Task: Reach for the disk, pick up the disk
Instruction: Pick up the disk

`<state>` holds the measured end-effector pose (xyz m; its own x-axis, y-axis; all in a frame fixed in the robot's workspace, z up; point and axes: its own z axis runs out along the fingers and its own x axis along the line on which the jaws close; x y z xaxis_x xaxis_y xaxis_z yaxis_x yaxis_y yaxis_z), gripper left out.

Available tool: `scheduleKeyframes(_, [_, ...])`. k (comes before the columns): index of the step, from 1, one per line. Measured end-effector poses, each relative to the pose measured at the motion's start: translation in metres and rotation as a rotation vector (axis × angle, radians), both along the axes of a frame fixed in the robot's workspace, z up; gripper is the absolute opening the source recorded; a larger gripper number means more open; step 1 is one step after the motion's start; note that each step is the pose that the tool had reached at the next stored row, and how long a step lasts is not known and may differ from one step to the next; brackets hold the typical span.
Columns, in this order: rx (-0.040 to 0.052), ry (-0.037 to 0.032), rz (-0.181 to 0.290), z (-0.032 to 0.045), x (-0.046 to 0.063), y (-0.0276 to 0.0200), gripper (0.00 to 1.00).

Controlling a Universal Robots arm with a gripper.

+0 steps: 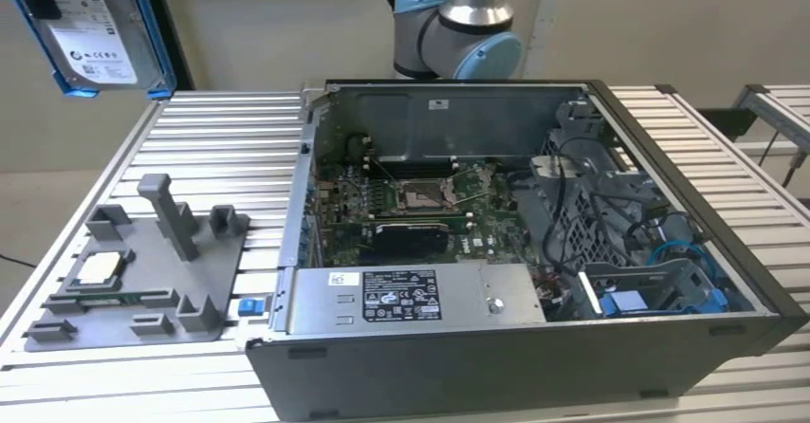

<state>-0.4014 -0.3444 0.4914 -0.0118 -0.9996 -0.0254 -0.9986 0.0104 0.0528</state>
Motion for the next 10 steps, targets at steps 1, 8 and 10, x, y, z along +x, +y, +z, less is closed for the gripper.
scheduleKeyframes(1, [0.0, 0.0001, 0.0, 0.0, 0.002, 0.0, 0.0])
scheduleKeyframes(8, [0.0, 0.0006, 0.0, 0.0, 0.021, 0.0, 0.0])
scheduleKeyframes(10, [0.0, 0.0007, 0.0, 0.0, 0.025, 0.0, 0.0])
